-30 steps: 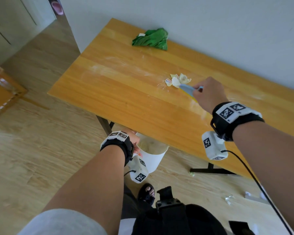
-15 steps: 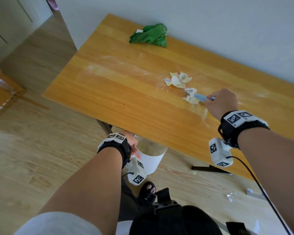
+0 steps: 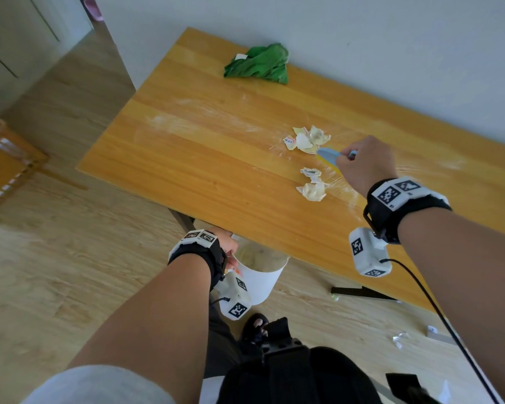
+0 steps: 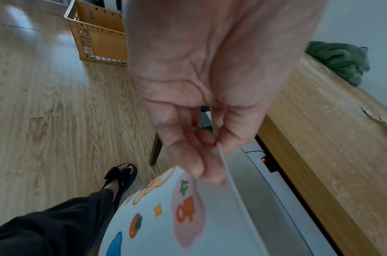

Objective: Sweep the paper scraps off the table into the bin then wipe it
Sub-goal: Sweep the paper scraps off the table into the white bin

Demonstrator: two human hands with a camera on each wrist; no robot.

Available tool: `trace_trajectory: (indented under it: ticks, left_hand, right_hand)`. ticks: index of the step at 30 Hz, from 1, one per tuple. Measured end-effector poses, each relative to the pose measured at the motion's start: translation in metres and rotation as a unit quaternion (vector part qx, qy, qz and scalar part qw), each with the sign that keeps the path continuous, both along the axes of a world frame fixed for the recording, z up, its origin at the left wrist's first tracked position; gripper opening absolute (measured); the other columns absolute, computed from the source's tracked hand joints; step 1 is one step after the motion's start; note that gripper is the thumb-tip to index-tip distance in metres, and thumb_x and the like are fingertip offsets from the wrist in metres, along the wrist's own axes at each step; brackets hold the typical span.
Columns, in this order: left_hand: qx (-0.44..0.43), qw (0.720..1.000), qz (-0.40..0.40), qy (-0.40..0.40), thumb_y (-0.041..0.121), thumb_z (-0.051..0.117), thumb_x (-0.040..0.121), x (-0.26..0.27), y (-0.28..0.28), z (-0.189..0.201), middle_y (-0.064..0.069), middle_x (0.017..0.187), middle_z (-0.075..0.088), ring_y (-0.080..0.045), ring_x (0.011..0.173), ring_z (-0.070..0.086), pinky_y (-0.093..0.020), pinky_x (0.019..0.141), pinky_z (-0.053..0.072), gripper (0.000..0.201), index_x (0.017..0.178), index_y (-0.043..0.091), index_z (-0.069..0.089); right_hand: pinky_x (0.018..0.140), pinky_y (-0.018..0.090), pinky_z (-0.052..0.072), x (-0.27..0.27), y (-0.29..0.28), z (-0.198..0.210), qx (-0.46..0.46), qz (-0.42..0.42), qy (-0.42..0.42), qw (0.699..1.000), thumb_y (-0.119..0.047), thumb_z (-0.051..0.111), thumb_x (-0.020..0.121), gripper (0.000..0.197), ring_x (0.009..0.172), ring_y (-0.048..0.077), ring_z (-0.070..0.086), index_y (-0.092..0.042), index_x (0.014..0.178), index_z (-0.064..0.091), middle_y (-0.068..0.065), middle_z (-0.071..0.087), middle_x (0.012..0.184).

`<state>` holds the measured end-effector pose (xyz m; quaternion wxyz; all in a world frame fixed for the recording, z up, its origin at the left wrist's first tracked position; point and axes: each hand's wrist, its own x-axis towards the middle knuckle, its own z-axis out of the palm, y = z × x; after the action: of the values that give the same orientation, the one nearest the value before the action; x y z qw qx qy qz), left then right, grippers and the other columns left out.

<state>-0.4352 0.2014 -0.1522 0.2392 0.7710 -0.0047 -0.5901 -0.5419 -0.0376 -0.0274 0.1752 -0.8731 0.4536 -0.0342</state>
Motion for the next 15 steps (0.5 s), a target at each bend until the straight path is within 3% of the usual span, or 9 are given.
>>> trace_trajectory:
  ticks: [4,7,11,13,15]
  left_hand:
    - [-0.008,1.000,0.000,-0.004,0.004,0.048,0.096,0.001,0.000,-0.001,-0.023,0.119,0.067,-0.028,0.077,0.066,-0.034,0.078,0.058,0.033,0.128,-0.006,0.053]
    - [-0.016,1.000,0.000,-0.005,0.004,0.048,0.096,0.001,0.000,-0.003,-0.023,0.120,0.066,-0.028,0.077,0.066,-0.035,0.079,0.059,0.035,0.129,-0.006,0.052]
    - [-0.018,1.000,0.008,-0.008,0.004,0.048,0.096,-0.002,0.000,-0.004,-0.024,0.120,0.066,-0.029,0.078,0.066,-0.037,0.080,0.059,0.035,0.130,-0.007,0.051]
    - [-0.020,1.000,0.011,-0.010,0.004,0.048,0.097,-0.004,0.001,-0.004,-0.025,0.120,0.066,-0.032,0.087,0.070,-0.037,0.082,0.058,0.035,0.130,-0.007,0.051]
    - [-0.019,1.000,0.007,-0.007,0.003,0.047,0.097,-0.006,0.001,-0.003,-0.025,0.121,0.065,-0.036,0.101,0.070,-0.036,0.081,0.057,0.035,0.131,-0.007,0.051]
  right_hand:
    - [0.048,0.024,0.039,0.001,0.017,-0.006,0.024,0.058,0.039,0.997,-0.016,0.056,0.087,0.022,0.056,0.018,0.048,-0.010,0.093,0.077,0.000,0.056,0.068]
    - [0.046,0.026,0.037,0.002,0.018,-0.012,0.057,0.068,0.052,0.995,-0.016,0.056,0.083,0.025,0.051,0.021,0.044,-0.004,0.087,0.077,0.009,0.059,0.062]
    - [0.052,0.027,0.031,0.003,0.020,-0.017,0.088,0.074,0.051,0.992,-0.014,0.053,0.080,0.031,0.053,0.021,0.037,0.012,0.085,0.069,0.011,0.047,0.057]
    - [0.051,0.026,0.027,0.003,0.025,-0.016,0.109,0.080,0.063,0.989,-0.012,0.050,0.079,0.030,0.054,0.022,0.040,0.015,0.077,0.064,0.011,0.044,0.057]
    - [0.047,0.022,0.021,0.003,0.031,-0.015,0.127,0.085,0.074,0.986,-0.011,0.048,0.079,0.025,0.051,0.040,0.050,0.002,0.058,0.052,0.018,0.047,0.059]
